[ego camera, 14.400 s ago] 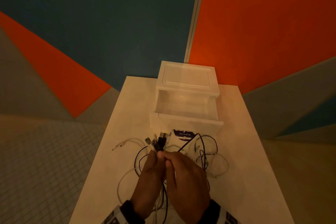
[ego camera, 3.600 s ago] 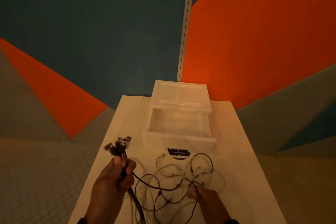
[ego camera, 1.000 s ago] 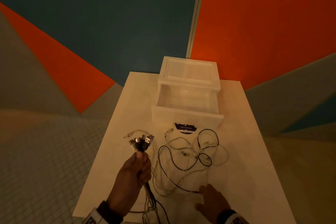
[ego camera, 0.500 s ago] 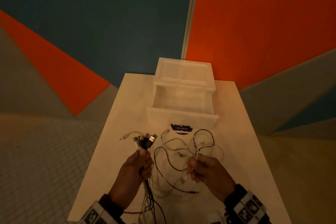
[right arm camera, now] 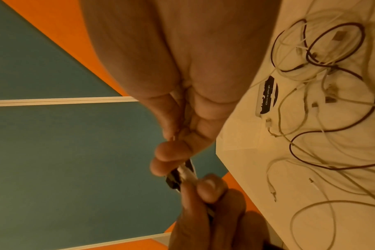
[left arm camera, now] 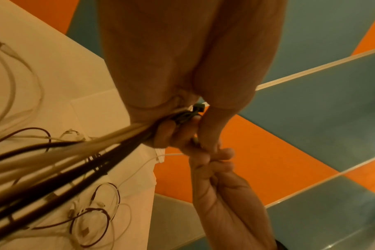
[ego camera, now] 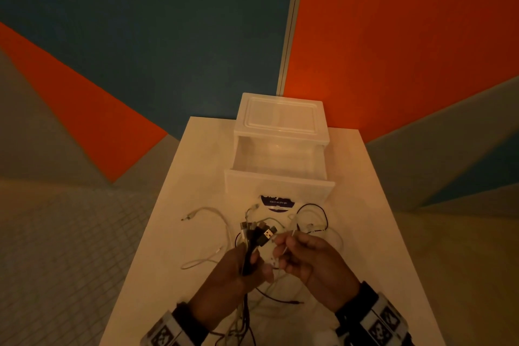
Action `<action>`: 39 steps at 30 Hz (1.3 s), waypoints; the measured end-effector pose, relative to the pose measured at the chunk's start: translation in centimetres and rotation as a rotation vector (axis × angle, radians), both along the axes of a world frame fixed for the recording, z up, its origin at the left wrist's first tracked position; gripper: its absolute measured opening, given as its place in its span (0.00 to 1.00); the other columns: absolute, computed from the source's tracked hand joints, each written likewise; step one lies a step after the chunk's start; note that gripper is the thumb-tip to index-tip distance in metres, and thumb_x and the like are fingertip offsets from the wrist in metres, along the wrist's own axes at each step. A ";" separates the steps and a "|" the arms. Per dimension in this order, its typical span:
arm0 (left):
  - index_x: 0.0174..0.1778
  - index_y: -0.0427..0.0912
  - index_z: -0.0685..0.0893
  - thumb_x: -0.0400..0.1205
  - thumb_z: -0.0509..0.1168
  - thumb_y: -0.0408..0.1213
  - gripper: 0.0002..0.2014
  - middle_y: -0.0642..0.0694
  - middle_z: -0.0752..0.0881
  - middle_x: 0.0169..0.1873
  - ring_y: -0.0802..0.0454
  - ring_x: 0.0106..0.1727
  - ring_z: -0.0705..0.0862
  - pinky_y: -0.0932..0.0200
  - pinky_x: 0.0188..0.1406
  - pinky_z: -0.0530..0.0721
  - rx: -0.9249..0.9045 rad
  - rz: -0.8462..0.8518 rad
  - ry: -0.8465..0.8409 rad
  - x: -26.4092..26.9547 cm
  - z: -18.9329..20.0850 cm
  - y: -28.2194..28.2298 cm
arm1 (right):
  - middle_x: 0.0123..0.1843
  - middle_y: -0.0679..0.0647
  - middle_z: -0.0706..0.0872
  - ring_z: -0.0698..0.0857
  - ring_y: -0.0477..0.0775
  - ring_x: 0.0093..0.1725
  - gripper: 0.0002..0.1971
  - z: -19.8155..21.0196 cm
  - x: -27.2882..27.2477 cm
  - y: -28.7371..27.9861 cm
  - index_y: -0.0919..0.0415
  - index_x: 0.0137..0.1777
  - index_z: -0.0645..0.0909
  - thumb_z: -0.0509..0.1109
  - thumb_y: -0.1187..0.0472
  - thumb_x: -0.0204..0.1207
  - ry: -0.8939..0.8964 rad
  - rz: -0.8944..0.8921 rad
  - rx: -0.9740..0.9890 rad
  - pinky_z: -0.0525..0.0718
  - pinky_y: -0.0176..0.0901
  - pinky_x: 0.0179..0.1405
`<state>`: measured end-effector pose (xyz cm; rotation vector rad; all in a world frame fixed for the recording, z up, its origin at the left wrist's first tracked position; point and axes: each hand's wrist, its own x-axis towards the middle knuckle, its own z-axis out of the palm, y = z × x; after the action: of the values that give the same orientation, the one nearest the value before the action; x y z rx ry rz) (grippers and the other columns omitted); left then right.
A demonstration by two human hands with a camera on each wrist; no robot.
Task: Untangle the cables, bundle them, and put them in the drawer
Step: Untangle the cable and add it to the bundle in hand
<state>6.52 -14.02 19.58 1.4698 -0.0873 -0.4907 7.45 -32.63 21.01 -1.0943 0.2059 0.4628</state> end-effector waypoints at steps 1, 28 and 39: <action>0.39 0.36 0.68 0.80 0.68 0.28 0.13 0.37 0.80 0.31 0.53 0.32 0.80 0.66 0.30 0.74 -0.006 0.020 0.008 0.1 0.1 0.1 | 0.41 0.63 0.88 0.85 0.54 0.35 0.12 0.2 0.0 0.0 0.73 0.52 0.83 0.62 0.65 0.80 0.017 0.000 -0.016 0.81 0.42 0.37; 0.52 0.40 0.82 0.85 0.60 0.40 0.09 0.44 0.80 0.32 0.51 0.34 0.78 0.53 0.37 0.78 -0.169 0.347 0.261 1.4 0.0 -0.4 | 0.32 0.40 0.88 0.88 0.38 0.31 0.14 0.9 -0.5 6.5 0.43 0.46 0.74 0.53 0.37 0.79 -0.684 -0.116 -1.055 0.86 0.35 0.30; 0.53 0.40 0.87 0.81 0.63 0.32 0.09 0.39 0.79 0.33 0.45 0.32 0.82 0.52 0.29 0.81 -0.305 0.364 0.333 1.8 0.7 -0.5 | 0.34 0.70 0.85 0.89 0.58 0.27 0.19 1.5 0.1 6.1 0.68 0.36 0.71 0.74 0.55 0.75 -0.294 -0.097 -0.690 0.89 0.53 0.25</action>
<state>8.35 -14.52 20.32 1.0584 0.3498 -0.3967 7.57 -26.57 22.52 -1.8012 0.1601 0.1308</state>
